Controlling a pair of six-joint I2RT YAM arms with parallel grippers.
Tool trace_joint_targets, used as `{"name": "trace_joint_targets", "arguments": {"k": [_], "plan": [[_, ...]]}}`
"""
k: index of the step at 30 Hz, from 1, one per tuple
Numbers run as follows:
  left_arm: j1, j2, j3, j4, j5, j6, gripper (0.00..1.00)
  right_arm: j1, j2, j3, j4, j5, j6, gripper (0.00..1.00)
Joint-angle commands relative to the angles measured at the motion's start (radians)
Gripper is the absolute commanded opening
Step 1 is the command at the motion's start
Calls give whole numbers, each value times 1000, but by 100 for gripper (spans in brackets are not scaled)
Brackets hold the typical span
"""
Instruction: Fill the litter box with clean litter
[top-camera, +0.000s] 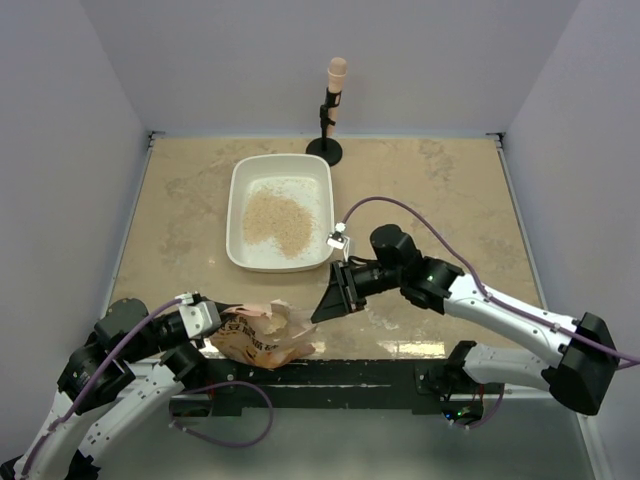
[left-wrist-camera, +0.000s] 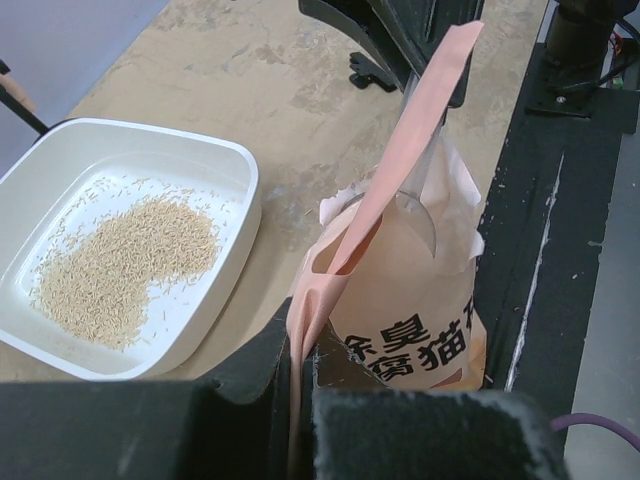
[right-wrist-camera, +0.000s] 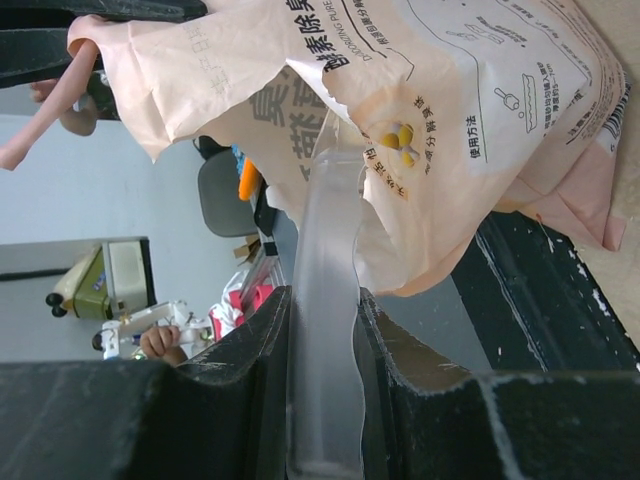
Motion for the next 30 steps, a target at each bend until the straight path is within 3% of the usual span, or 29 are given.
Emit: {"name": "trace_joint_targets", "arguments": {"k": [1, 10, 30], "plan": [[3, -4, 64, 237, 30, 3, 0, -14, -63, 29, 39, -38, 23, 0], [3, -1, 70, 232, 30, 3, 0, -15, -197, -165, 344, -94, 293, 0], [5, -4, 100, 224, 2, -14, 0, -26, -402, -412, 486, -57, 431, 0]]}}
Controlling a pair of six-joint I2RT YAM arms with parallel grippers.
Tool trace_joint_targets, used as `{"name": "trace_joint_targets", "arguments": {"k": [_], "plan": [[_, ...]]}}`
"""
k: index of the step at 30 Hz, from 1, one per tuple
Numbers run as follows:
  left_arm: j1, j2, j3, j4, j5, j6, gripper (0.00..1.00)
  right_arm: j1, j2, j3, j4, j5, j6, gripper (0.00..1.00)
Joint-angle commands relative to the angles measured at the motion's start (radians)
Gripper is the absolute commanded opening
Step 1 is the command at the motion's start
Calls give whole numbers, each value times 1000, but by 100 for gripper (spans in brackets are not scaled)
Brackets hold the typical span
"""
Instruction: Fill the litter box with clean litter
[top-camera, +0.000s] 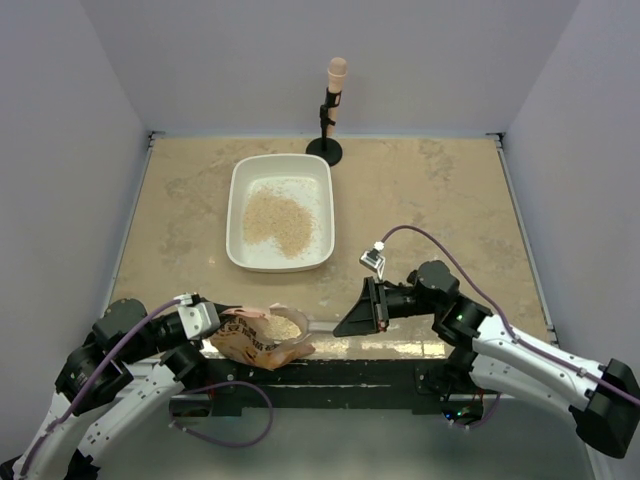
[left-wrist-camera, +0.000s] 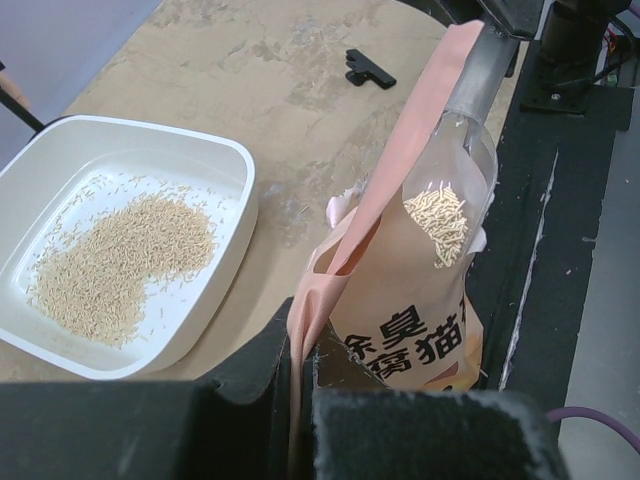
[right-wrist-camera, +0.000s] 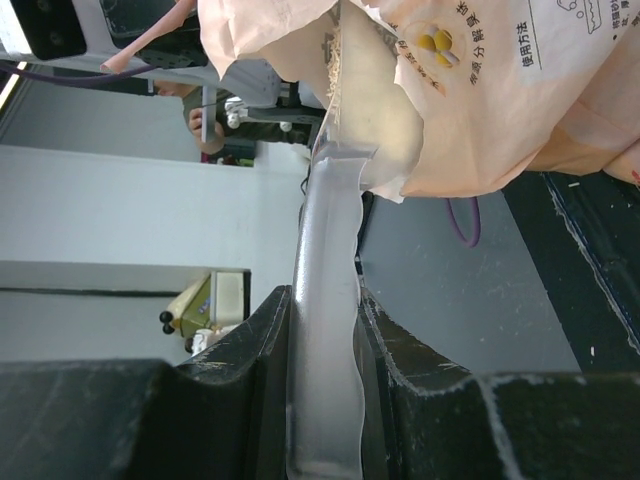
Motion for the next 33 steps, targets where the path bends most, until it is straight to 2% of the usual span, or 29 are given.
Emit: {"name": "trace_joint_targets", "arguments": {"k": [1, 19, 33], "plan": [[3, -7, 83, 247, 0, -13, 0, -2, -59, -27, 87, -21, 43, 0], [4, -22, 65, 256, -14, -22, 0, -11, -151, 83, -202, 4, -26, 0], [3, -22, 62, 257, -11, -19, 0, -13, -309, 86, -346, 70, 0, 0]]}}
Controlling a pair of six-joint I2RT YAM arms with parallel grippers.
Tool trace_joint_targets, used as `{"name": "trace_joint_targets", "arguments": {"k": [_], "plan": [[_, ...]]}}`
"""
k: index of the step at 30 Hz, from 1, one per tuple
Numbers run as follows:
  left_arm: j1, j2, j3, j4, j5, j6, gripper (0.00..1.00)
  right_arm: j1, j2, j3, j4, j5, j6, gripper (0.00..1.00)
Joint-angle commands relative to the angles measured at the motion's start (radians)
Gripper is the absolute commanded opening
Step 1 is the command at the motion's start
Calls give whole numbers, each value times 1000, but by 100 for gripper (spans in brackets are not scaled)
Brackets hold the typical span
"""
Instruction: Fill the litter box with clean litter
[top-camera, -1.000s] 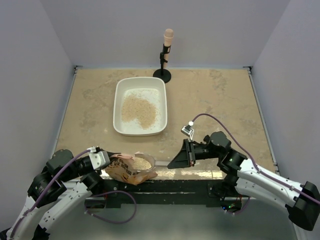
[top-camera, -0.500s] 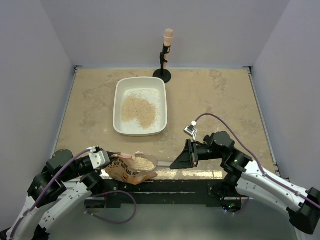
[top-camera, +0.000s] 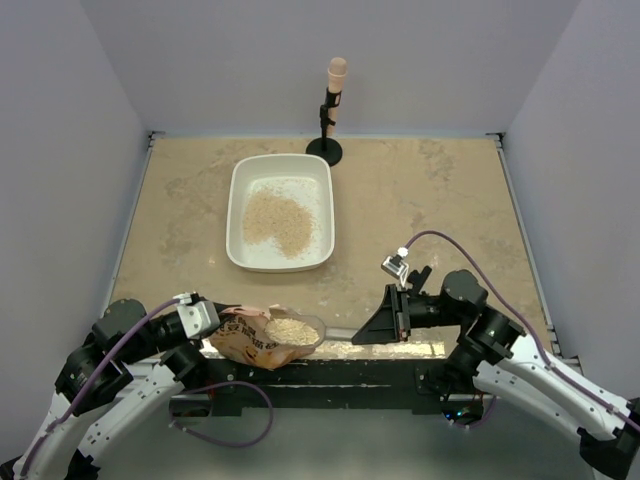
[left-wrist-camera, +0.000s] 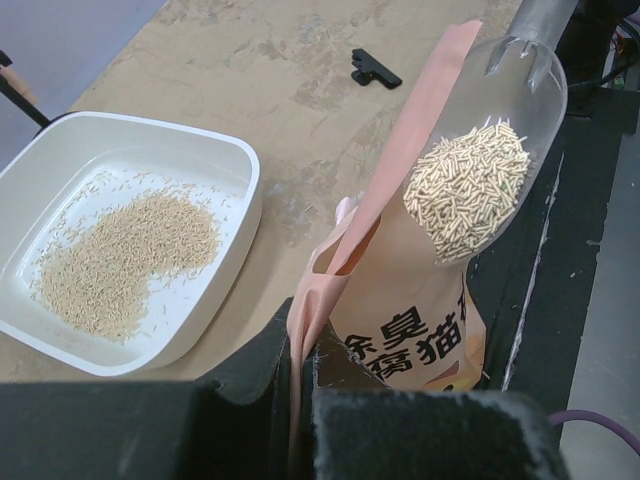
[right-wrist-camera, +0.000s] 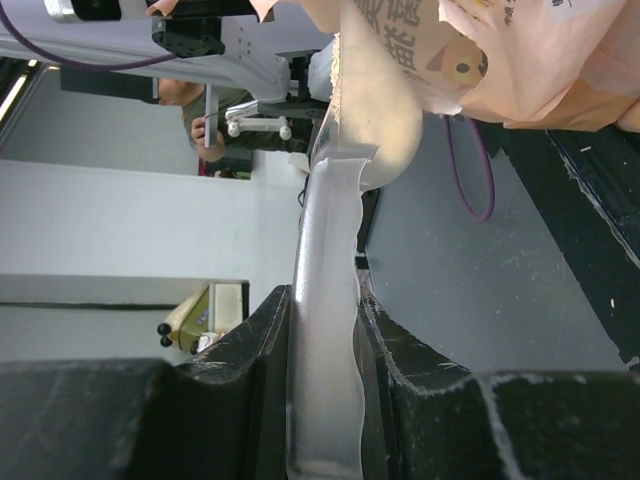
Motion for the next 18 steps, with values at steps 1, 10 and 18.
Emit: {"name": "trace_joint_targets", "arguments": {"k": [1, 10, 18], "plan": [[4, -20, 62, 257, 3, -11, 0, -1, -59, 49, -43, 28, 8, 0], [3, -23, 57, 260, 3, -8, 0, -1, -106, 126, -173, 135, -7, 0], [3, -15, 66, 249, 35, 4, 0, -2, -101, 203, -232, 310, -1, 0]]}}
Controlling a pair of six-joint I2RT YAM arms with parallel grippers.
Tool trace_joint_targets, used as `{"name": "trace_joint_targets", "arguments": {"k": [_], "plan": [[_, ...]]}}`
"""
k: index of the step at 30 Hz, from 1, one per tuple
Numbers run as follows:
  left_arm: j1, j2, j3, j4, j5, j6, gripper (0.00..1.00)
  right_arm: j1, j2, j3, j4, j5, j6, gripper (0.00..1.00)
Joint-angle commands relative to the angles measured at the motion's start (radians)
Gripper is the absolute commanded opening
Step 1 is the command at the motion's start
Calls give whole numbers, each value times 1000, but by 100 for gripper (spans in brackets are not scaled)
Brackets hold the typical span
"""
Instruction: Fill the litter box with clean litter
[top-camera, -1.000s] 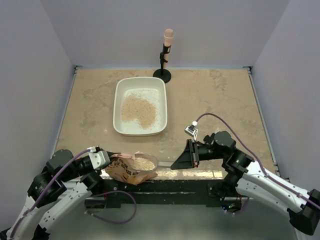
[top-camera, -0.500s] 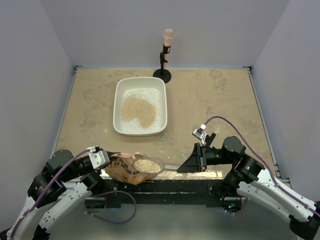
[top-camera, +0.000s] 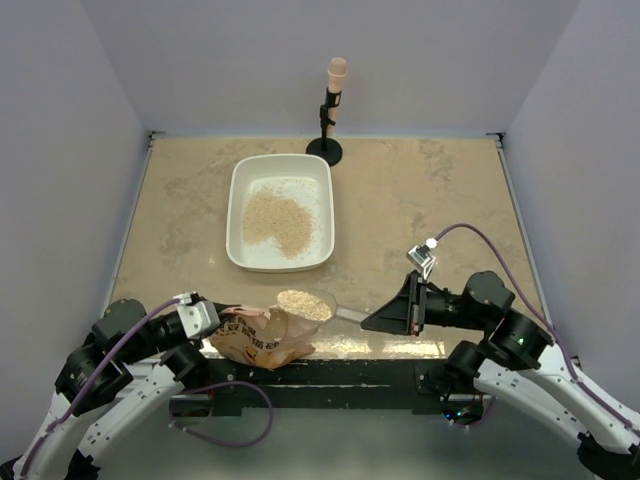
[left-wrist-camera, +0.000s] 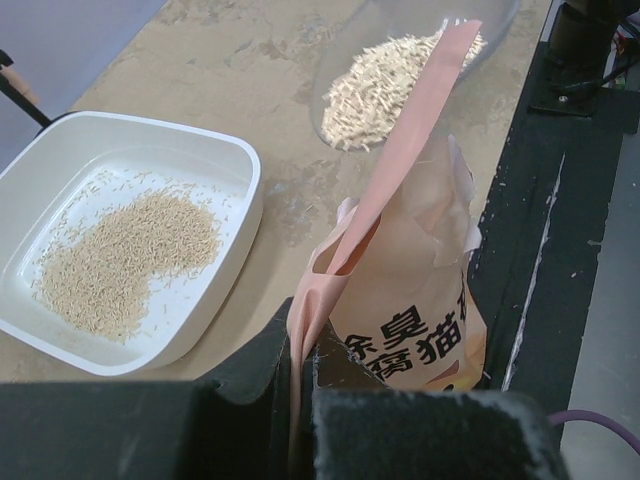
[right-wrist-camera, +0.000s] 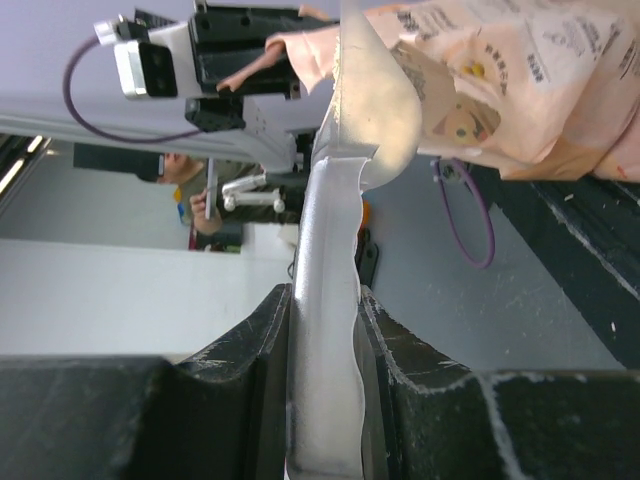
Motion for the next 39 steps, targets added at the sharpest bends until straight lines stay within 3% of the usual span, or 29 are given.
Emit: {"name": "trace_joint_targets", "arguments": {"k": [1, 8, 18, 22, 31, 35, 39], "plan": [[4, -14, 66, 244, 42, 6, 0, -1, -4, 62, 7, 171, 8, 0], [4, -34, 62, 242, 82, 19, 0, -1, 117, 67, 128, 331, 41, 0], [3, -83, 40, 262, 128, 5, 0, -74, 494, 111, 357, 452, 8, 0], [4, -89, 63, 235, 127, 31, 0, -134, 668, 162, 414, 420, -31, 0], [5, -95, 82, 219, 134, 36, 0, -173, 1110, 597, 91, 446, -310, 0], [5, -98, 82, 219, 130, 36, 0, -194, 1310, 897, -258, 507, -535, 0], [5, -101, 74, 221, 128, 45, 0, -194, 1450, 1167, -460, 553, -670, 0]]}}
